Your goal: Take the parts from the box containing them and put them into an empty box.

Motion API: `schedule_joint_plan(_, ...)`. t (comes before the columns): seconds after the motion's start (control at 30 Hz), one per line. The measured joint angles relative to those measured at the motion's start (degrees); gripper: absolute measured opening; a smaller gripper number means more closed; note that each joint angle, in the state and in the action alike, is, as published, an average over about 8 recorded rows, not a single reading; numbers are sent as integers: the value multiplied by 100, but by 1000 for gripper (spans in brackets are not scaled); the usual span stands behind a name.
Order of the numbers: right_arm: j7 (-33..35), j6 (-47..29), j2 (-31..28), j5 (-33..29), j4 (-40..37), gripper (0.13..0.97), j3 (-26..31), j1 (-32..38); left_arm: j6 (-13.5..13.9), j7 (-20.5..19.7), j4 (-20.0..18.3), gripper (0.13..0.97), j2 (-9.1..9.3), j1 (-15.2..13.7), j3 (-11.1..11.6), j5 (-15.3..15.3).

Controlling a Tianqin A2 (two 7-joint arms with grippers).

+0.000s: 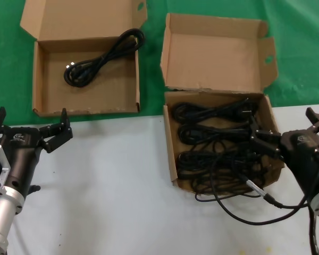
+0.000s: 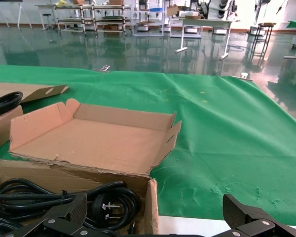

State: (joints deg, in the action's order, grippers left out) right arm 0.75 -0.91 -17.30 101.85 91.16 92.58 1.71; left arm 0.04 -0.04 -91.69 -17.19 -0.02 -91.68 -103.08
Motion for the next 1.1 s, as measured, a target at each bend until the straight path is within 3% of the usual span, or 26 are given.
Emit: schedule_joint_plan(1.1,0,0,0,0,0,966,0,0,0,0,0,966,0,0,0,0)
